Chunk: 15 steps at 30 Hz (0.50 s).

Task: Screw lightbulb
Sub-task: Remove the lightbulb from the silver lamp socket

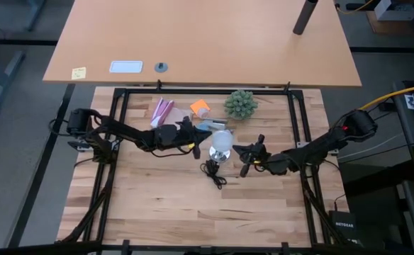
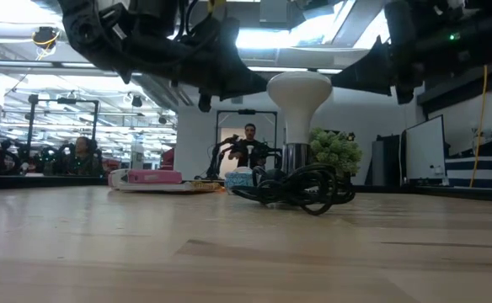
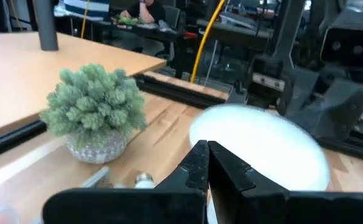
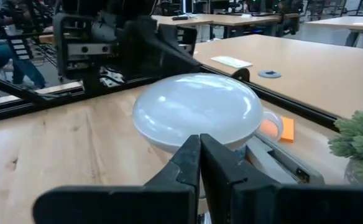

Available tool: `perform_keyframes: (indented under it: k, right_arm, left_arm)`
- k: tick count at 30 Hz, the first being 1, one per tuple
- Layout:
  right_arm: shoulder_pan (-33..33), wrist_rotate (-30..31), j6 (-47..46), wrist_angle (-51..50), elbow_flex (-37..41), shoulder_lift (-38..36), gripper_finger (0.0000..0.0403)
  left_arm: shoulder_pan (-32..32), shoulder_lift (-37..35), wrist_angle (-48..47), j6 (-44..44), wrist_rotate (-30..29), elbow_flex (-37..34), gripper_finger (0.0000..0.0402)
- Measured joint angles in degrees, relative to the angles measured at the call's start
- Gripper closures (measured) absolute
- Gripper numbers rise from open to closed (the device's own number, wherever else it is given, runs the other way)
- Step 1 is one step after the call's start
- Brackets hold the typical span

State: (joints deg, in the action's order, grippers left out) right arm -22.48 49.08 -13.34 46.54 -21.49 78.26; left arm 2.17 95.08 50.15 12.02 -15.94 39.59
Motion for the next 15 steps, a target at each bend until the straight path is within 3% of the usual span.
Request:
perform_keyframes:
  k: [8,15]
  right_arm:
    - [0.18,3.20,0.06,-0.12,0.01,0.02,0.0387]
    - [4.04,4.32,0.11,-1.01,0.07,-0.05,0.0387]
  left_arm:
    - [-1.45,1.32,0.20,1.08,0.30,0.28,0.0401]
    - [-3.40,1.25,0.06,2.56,0.30,0.26,0.0402]
